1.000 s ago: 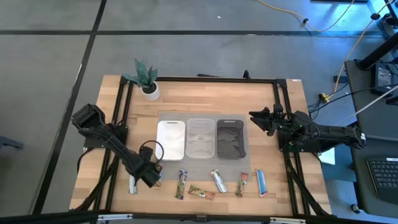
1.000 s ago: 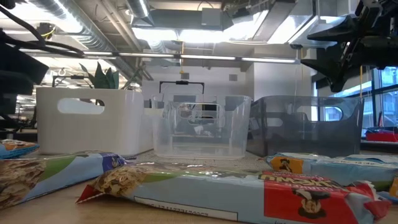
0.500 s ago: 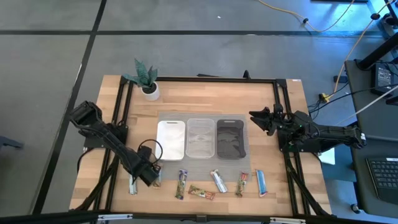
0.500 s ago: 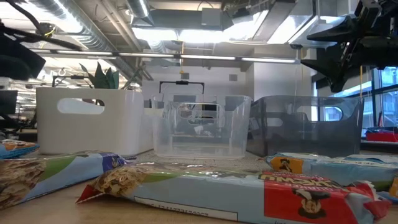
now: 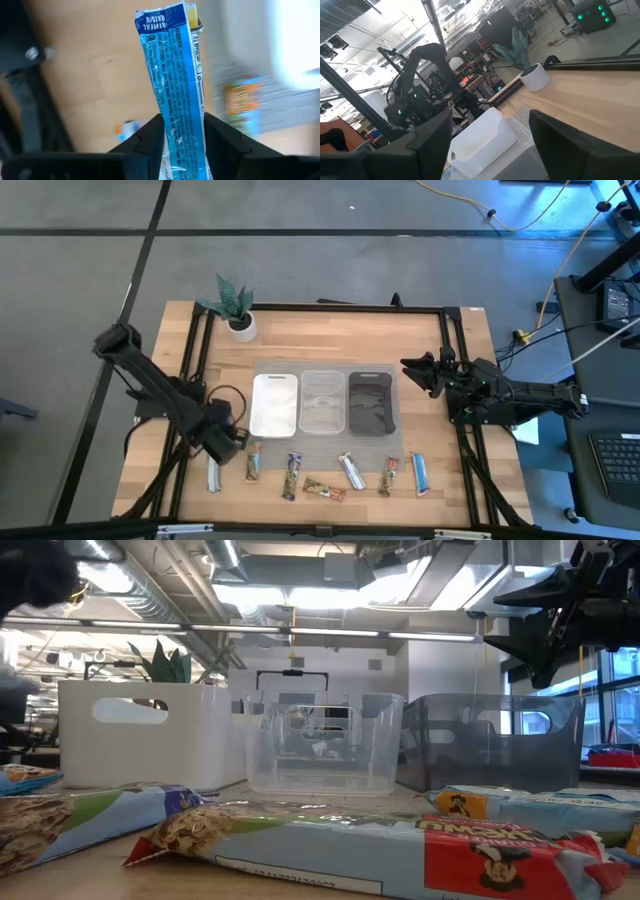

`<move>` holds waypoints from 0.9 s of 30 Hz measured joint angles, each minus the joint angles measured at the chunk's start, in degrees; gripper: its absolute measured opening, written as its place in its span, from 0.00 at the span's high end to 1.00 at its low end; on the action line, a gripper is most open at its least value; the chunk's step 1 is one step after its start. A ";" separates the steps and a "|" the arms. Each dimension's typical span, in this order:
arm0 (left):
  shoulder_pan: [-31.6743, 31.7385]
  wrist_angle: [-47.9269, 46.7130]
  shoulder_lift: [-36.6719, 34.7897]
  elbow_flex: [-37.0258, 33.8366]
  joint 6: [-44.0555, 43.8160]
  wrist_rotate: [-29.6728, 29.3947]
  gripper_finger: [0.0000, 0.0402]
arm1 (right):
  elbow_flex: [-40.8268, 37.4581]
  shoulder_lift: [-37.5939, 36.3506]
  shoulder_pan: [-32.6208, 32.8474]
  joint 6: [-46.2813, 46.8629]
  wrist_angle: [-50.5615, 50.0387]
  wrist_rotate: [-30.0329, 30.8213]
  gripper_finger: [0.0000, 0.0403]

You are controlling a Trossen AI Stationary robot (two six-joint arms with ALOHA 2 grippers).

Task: Pick and place Granola Bars by type
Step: Put the left purple granola bar into the white bin

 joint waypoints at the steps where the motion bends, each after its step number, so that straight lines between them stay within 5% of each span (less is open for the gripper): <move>1: 0.23 0.20 -1.74 0.00 0.00 -1.85 0.72 | 0.00 0.00 0.00 -0.02 0.00 0.00 0.34; 11: 7.94 9.98 -12.79 0.09 17.47 -19.89 0.73 | 0.00 0.01 0.00 -0.04 0.00 0.75 0.34; 17: 18.10 17.16 -9.66 0.11 31.87 -14.36 0.74 | 0.00 0.02 0.02 -0.04 0.00 2.01 0.34; 27: 28.50 18.19 2.11 0.63 39.27 -4.36 0.74 | 0.00 0.00 0.00 -0.04 -0.02 1.97 0.34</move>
